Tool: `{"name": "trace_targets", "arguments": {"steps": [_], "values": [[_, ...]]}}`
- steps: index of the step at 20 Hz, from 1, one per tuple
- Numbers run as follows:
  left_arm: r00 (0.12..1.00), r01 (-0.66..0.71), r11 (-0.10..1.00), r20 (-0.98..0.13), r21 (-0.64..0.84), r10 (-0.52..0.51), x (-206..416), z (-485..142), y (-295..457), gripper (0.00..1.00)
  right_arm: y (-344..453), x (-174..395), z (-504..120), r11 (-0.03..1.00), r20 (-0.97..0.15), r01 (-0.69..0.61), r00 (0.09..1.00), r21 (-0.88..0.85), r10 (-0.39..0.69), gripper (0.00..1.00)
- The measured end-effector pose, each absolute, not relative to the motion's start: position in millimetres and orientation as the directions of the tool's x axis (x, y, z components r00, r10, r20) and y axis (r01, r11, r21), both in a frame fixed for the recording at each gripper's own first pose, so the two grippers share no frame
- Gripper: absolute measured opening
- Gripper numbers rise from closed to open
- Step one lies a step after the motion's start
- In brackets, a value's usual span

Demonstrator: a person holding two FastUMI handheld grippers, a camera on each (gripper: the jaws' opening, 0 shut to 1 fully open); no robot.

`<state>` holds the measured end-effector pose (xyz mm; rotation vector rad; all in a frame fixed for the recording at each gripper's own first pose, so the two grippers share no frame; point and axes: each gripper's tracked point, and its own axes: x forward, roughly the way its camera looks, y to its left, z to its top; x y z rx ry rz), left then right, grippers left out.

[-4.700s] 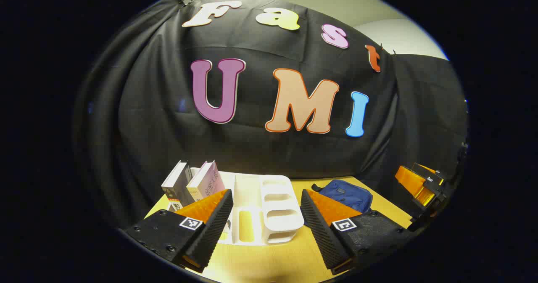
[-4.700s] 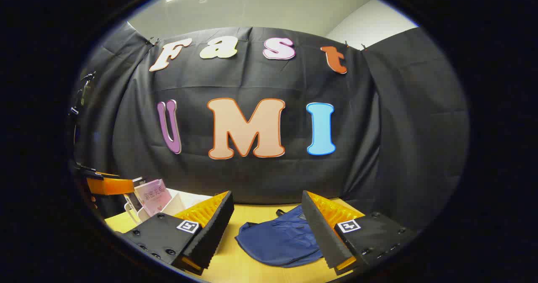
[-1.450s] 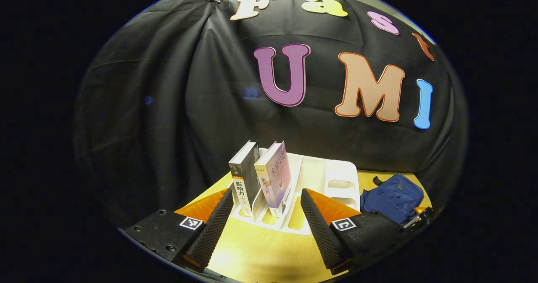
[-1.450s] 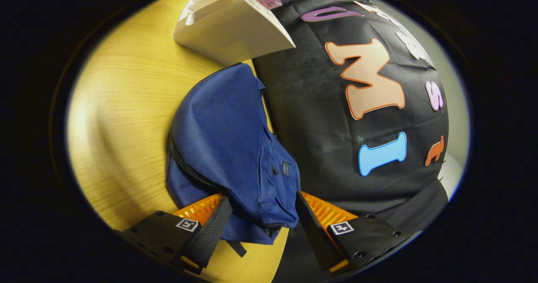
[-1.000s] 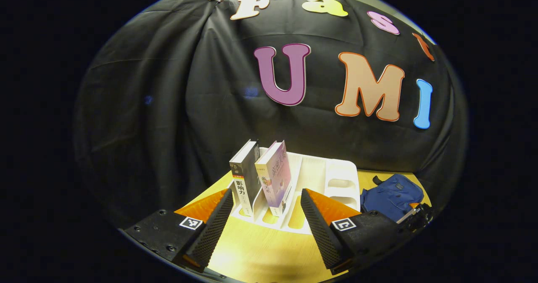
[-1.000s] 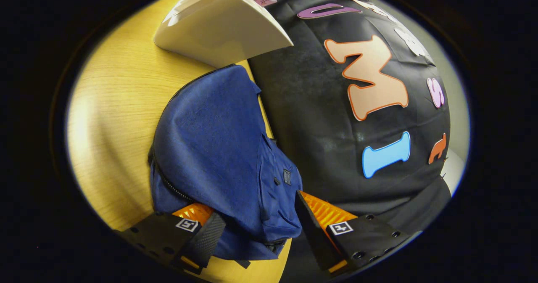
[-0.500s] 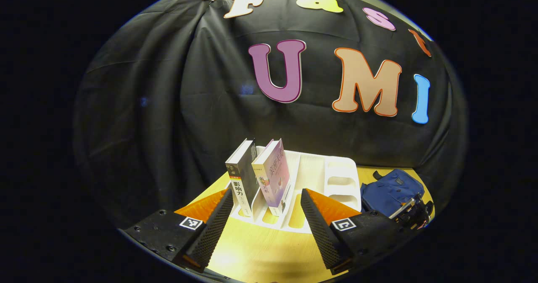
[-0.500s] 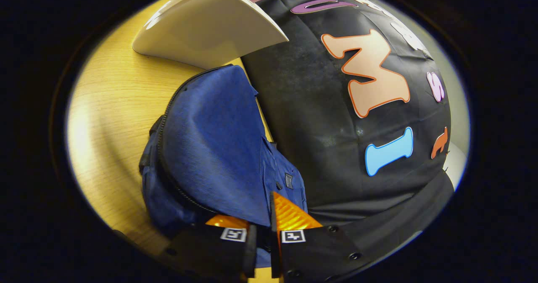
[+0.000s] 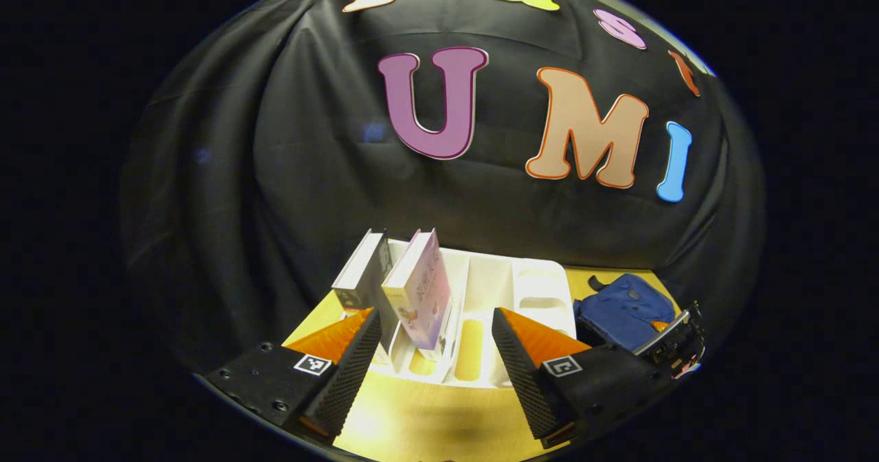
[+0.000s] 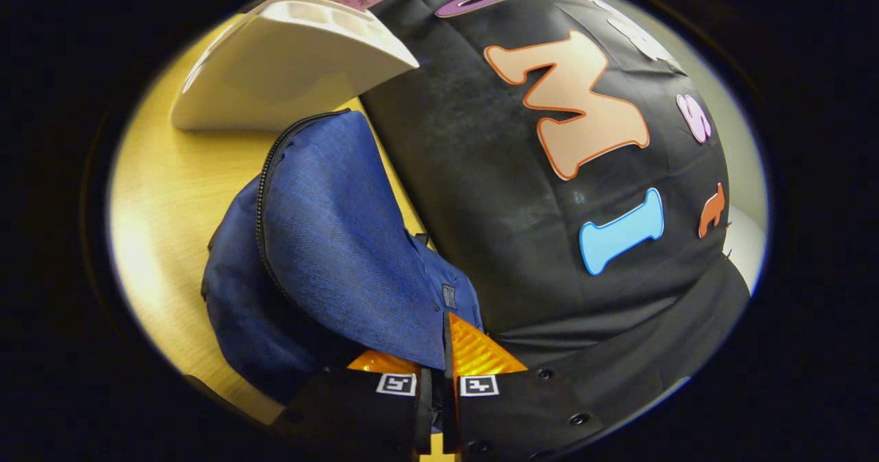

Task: Open the schoolbag, grab two books from the bookshelf and put them into the schoolbag.

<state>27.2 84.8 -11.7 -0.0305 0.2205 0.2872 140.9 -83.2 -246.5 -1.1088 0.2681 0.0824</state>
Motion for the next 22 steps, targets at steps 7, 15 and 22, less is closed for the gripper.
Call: {"name": "trace_targets", "arguments": {"steps": [7, 15, 22], "values": [[0.93, -0.235, 0.97, -0.303, -0.06, 0.207, 72, 16, 119, 0.95, -94, 147, -214, 0.525, -0.235, -0.142, 0.965, -0.839, -0.115, 0.11], [0.86, -0.193, 0.978, -0.494, -0.075, 0.131, 117, 3, 159, 0.94, -108, 148, -187, 0.594, -0.222, -0.078, 0.959, -0.801, -0.174, 0.1], [0.76, -0.177, 0.98, -0.645, -0.095, 0.075, 166, -21, 162, 0.92, -114, 133, -184, 0.611, -0.24, -0.071, 0.95, -0.788, -0.2, 0.07]]}}
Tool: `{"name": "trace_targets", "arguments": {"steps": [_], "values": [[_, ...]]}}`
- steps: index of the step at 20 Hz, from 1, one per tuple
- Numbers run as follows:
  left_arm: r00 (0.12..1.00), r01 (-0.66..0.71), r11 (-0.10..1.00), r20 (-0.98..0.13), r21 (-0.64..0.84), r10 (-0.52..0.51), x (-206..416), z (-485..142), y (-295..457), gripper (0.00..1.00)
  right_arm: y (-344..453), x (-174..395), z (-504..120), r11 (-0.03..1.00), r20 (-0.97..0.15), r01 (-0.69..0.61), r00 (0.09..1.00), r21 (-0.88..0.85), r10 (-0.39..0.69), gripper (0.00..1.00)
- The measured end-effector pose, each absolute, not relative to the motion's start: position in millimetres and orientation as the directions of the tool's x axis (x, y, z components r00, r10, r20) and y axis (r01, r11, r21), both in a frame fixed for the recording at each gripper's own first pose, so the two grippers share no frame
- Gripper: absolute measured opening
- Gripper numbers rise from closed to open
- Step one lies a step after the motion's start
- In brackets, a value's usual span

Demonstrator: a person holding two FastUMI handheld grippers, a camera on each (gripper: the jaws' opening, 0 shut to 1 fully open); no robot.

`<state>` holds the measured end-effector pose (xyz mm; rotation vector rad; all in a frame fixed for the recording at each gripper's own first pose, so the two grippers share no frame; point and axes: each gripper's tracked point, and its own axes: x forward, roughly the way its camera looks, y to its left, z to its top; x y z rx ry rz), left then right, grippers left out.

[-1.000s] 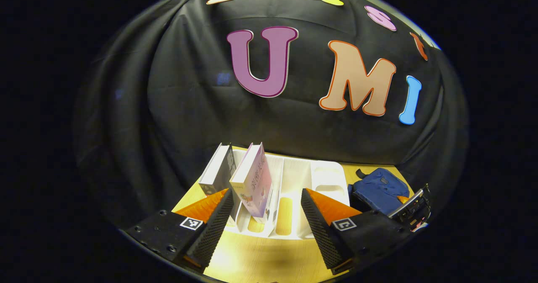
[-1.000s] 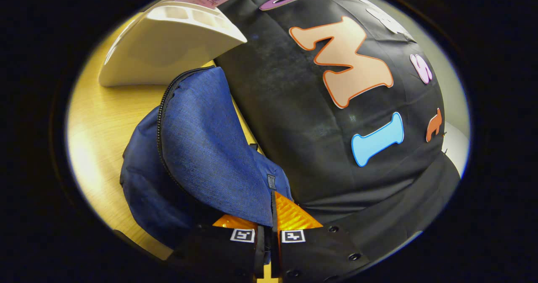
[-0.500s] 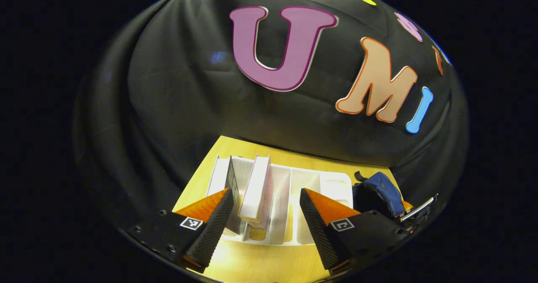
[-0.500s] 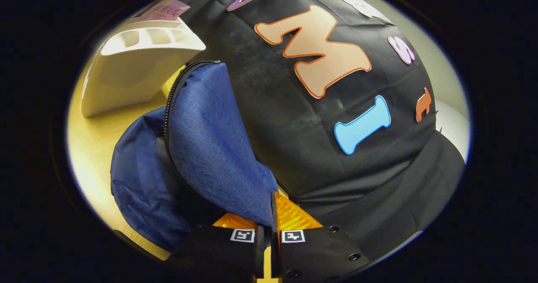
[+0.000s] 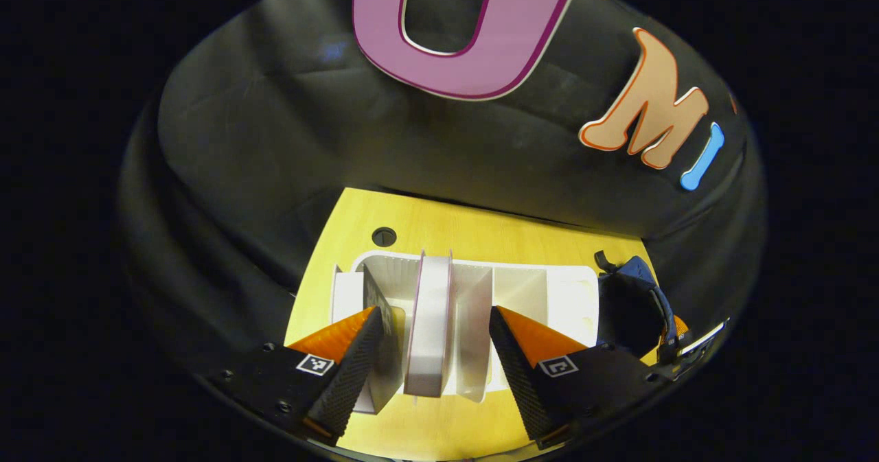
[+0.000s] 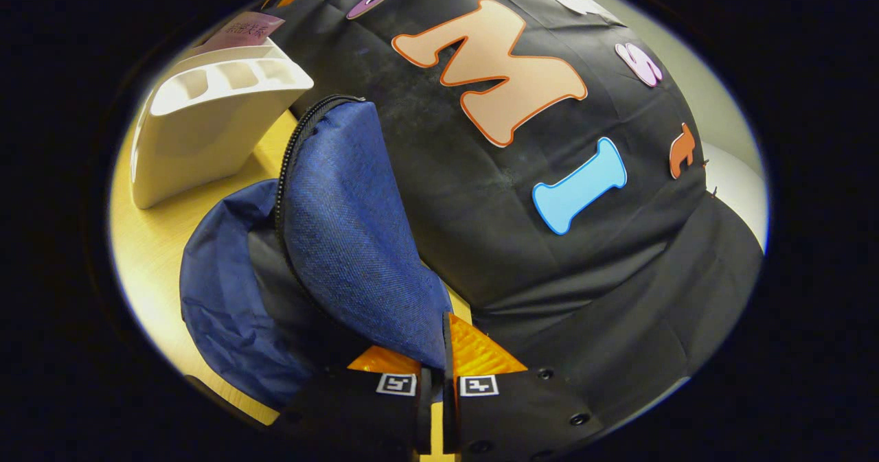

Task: Open the schoolbag, grab two books from the bookshelf and put them into the schoolbag.

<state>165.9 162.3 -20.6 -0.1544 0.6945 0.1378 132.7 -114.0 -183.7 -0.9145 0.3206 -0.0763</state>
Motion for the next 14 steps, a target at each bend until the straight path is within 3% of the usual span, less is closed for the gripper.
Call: {"name": "trace_targets", "arguments": {"steps": [8, 9, 12, 14], "values": [[0.64, -0.157, 0.984, -0.768, -0.087, 0.034, 185, -61, 161, 0.87, -121, 128, -179, 0.622, -0.247, -0.064, 0.946, -0.78, -0.212, 0.07], [0.628, -0.149, 0.984, -0.778, -0.093, 0.022, 186, -64, 160, 0.89, -120, 128, -179, 0.623, -0.248, -0.063, 0.945, -0.78, -0.214, 0.07], [0.578, -0.14, 0.985, -0.816, -0.105, -0.005, 183, -72, 155, 0.74, -120, 127, -179, 0.626, -0.252, -0.064, 0.944, -0.777, -0.215, 0.07], [0.557, -0.134, 0.987, -0.83, -0.093, -0.003, 186, -79, 150, 0.72, -120, 127, -179, 0.631, -0.254, -0.062, 0.943, -0.773, -0.217, 0.07]]}}
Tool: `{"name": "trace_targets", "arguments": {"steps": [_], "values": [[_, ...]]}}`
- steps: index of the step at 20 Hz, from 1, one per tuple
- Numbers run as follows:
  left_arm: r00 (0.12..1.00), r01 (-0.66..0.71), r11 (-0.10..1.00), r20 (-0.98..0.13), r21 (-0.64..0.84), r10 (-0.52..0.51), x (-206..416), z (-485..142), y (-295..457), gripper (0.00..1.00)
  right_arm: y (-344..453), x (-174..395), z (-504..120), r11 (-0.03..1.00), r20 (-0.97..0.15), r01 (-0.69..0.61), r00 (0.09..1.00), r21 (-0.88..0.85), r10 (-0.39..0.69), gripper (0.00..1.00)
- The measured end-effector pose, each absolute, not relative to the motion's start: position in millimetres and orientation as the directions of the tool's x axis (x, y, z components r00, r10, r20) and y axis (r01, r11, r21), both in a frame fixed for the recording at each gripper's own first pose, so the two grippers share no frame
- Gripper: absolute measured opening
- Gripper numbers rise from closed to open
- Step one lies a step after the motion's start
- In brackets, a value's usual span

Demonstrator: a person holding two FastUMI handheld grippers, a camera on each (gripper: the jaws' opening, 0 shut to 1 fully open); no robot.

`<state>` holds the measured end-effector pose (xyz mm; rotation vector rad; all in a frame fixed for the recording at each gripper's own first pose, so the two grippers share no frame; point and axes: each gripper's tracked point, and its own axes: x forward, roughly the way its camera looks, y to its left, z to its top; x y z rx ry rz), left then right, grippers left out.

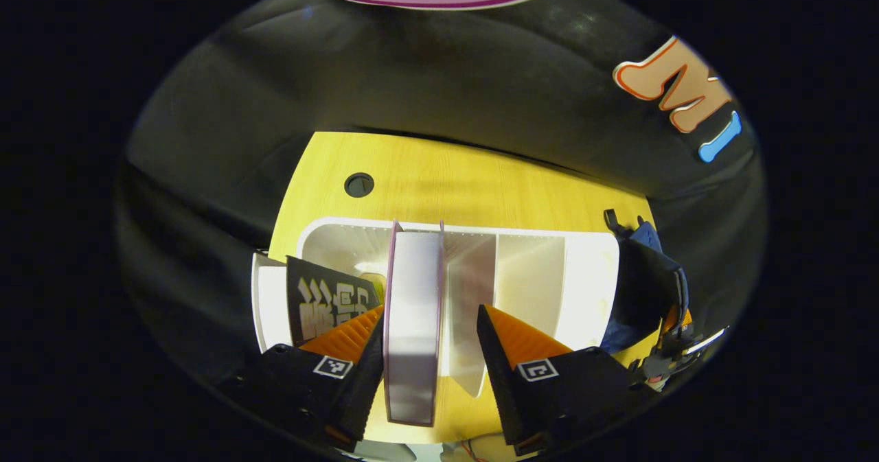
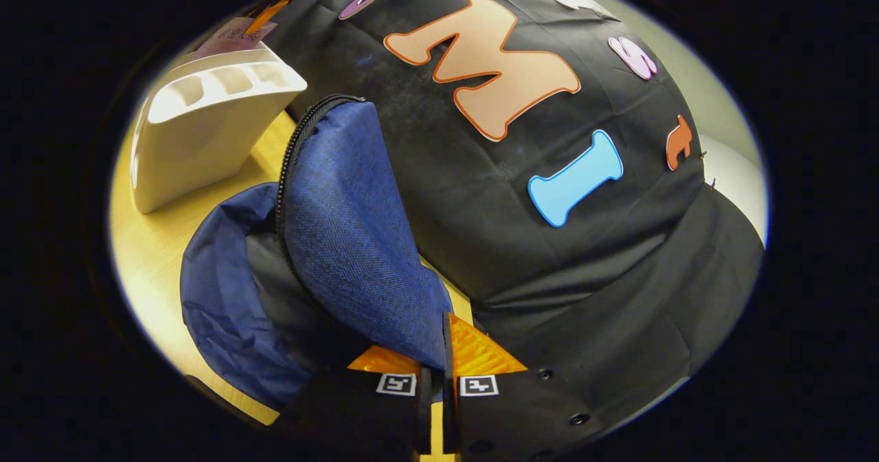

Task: Open the schoolbag, grab two books from the bookshelf and put them into the schoolbag.

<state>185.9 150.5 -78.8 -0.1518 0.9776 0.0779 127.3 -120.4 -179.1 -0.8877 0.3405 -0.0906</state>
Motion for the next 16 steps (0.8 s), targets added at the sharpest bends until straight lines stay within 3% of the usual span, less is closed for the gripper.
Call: {"name": "trace_targets", "arguments": {"steps": [2, 4, 5, 6, 9, 10, 13, 16], "values": [[0.531, -0.121, 0.99, -0.848, -0.068, 0.006, 187, -84, 150, 0.75, -121, 126, -179, 0.636, -0.257, -0.062, 0.942, -0.769, -0.218, 0.07], [0.498, -0.121, 0.992, -0.867, -0.038, 0.028, 186, -91, 151, 0.64, -121, 125, -178, 0.638, -0.256, -0.06, 0.941, -0.767, -0.219, 0.07], [0.487, -0.124, 0.992, -0.873, -0.034, 0.031, 188, -93, 151, 0.48, -120, 124, -179, 0.639, -0.256, -0.059, 0.942, -0.767, -0.219, 0.07], [0.477, -0.127, 0.991, -0.878, -0.034, 0.031, 188, -96, 150, 0.56, -120, 124, -179, 0.64, -0.256, -0.059, 0.941, -0.766, -0.22, 0.07], [0.441, -0.125, 0.992, -0.897, -0.029, 0.029, 188, -109, 148, 0.56, -120, 125, -178, 0.643, -0.255, -0.055, 0.941, -0.764, -0.223, 0.07], [0.425, -0.126, 0.992, -0.905, -0.029, 0.027, 187, -113, 145, 0.51, -120, 124, -180, 0.643, -0.254, -0.053, 0.941, -0.764, -0.224, 0.07], [0.381, -0.131, 0.991, -0.924, -0.024, 0.028, 186, -127, 140, 0.51, -120, 125, -181, 0.642, -0.254, -0.053, 0.941, -0.765, -0.225, 0.07], [0.358, -0.141, 0.99, -0.933, -0.022, 0.03, 188, -133, 136, 0.4, -120, 123, -181, 0.642, -0.251, -0.048, 0.941, -0.765, -0.228, 0.07]]}}
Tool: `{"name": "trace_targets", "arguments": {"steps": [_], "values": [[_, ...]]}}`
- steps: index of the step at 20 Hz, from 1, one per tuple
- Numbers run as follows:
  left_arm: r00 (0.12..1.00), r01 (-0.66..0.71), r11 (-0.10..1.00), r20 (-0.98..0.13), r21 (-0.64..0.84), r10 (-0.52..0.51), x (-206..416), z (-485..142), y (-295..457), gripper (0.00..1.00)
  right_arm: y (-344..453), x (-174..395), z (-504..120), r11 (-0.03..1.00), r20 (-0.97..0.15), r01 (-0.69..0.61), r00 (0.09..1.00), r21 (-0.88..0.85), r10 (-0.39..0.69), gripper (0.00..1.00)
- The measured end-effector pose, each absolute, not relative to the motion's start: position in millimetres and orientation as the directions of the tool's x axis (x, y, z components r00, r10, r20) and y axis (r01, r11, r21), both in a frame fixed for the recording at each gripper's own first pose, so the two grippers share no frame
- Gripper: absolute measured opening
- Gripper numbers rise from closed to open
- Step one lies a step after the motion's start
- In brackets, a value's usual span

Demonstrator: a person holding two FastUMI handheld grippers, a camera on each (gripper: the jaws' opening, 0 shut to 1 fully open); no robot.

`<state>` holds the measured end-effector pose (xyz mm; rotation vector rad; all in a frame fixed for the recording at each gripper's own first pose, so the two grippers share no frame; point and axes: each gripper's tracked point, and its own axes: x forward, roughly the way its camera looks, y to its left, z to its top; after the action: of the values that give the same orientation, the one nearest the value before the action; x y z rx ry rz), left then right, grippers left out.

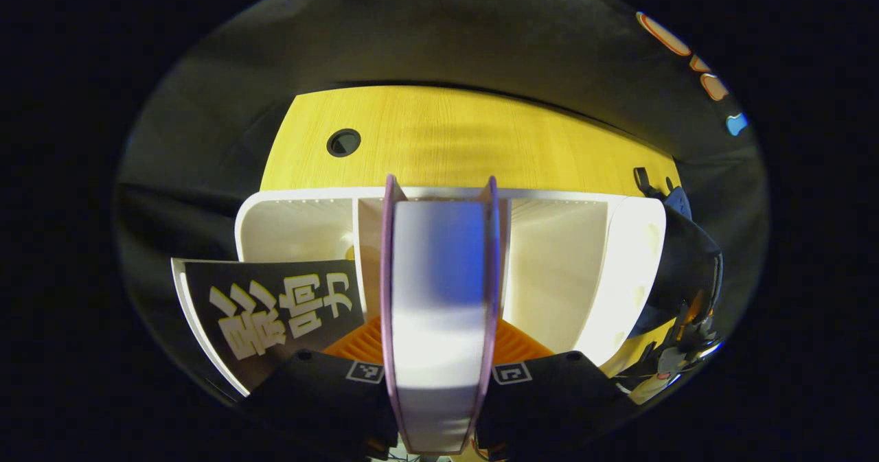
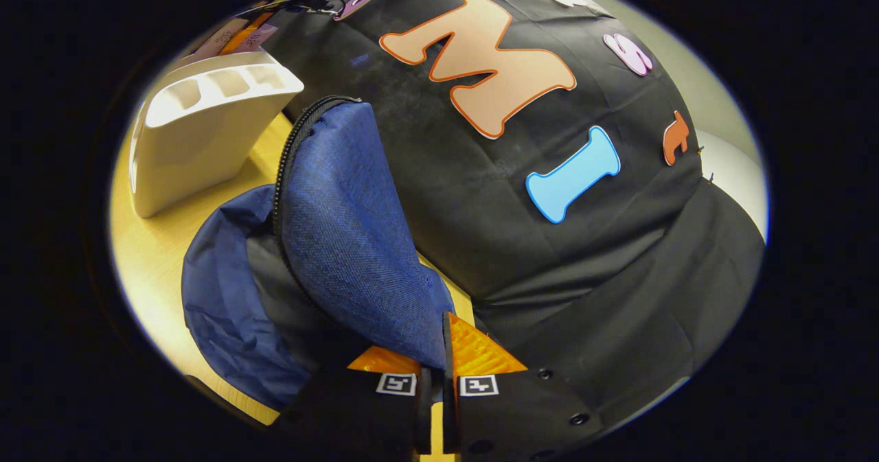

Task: Open the schoolbag, grab two books from the bookshelf and put them into the schoolbag.

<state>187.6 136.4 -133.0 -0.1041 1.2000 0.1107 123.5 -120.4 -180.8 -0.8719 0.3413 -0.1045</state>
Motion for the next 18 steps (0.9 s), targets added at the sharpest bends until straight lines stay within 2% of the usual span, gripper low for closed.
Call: {"name": "trace_targets", "arguments": {"steps": [10, 18], "values": [[0.318, -0.193, 0.98, -0.948, -0.053, 0.011, 176, -133, 131, 0.4, -117, 125, -186, 0.641, -0.258, -0.059, 0.94, -0.765, -0.221, 0.07], [0.355, -0.146, 0.989, -0.932, 0.014, 0.065, 132, -68, 131, 0.4, -127, 124, -182, 0.665, -0.262, -0.045, 0.937, -0.746, -0.231, 0.07]]}}
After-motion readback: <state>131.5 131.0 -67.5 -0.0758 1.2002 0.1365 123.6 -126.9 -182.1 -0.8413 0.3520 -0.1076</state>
